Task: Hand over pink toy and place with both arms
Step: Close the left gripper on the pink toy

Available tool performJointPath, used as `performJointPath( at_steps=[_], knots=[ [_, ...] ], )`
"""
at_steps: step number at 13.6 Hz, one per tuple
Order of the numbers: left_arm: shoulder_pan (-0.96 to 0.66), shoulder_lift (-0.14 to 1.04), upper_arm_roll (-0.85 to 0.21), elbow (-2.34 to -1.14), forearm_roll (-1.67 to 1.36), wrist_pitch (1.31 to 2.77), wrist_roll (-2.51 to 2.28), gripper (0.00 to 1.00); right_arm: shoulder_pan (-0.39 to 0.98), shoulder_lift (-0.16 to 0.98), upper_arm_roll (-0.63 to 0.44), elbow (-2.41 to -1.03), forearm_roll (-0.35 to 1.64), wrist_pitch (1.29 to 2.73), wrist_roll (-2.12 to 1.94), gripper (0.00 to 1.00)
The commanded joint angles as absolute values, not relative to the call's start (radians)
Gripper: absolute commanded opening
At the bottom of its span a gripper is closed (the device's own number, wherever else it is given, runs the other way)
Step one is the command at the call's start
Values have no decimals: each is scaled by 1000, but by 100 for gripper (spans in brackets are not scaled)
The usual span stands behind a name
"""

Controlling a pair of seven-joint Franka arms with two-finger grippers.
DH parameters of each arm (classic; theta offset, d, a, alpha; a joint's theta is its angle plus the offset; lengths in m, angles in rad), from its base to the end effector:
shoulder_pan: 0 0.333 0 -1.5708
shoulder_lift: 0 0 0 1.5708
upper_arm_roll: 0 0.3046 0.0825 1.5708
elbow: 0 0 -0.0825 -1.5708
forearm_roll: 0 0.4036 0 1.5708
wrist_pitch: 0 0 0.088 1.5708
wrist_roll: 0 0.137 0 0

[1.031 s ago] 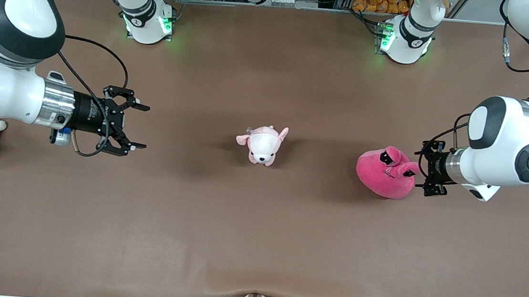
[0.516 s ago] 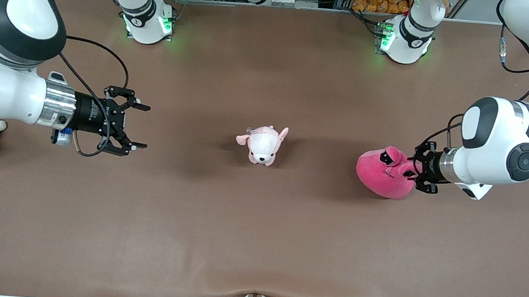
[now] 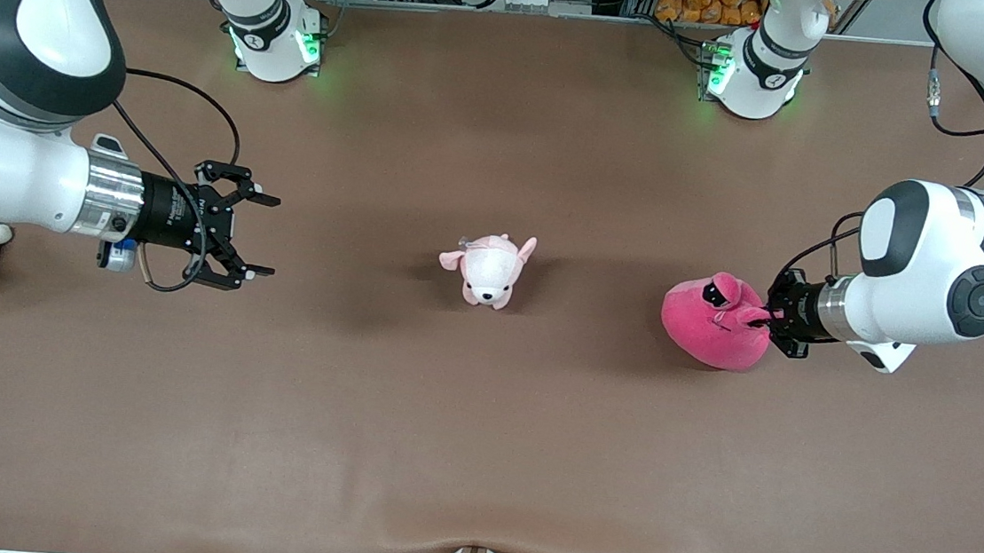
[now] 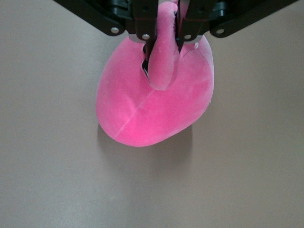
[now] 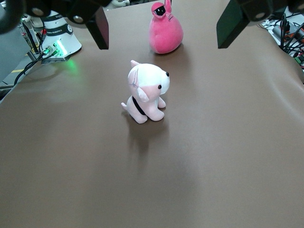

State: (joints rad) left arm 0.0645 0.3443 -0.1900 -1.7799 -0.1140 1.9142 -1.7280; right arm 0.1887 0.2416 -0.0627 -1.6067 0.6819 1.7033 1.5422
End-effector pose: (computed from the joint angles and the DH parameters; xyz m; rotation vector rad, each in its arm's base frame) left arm 0.6196 -0.0847 0.3025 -2.0647 -2.2494 0.3947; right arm 0.6232 0.1609 0.4553 -1.9144 1.8929 0.8058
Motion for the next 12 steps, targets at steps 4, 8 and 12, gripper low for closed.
performJointPath(
  at_steps=[4, 8, 12],
  knots=[
    [74, 307, -195, -1750, -138, 1888, -1732, 0, 181, 209, -57, -1638, 672, 1709, 1528, 100],
    [64, 282, -212, -1678, -231, 1810, -1738, 0, 179, 209, -55, -1638, 670, 1707, 1511, 100],
    [55, 284, -222, -1609, -337, 1769, -1811, 0, 181, 209, -57, -1640, 670, 1706, 1511, 100]
  ],
)
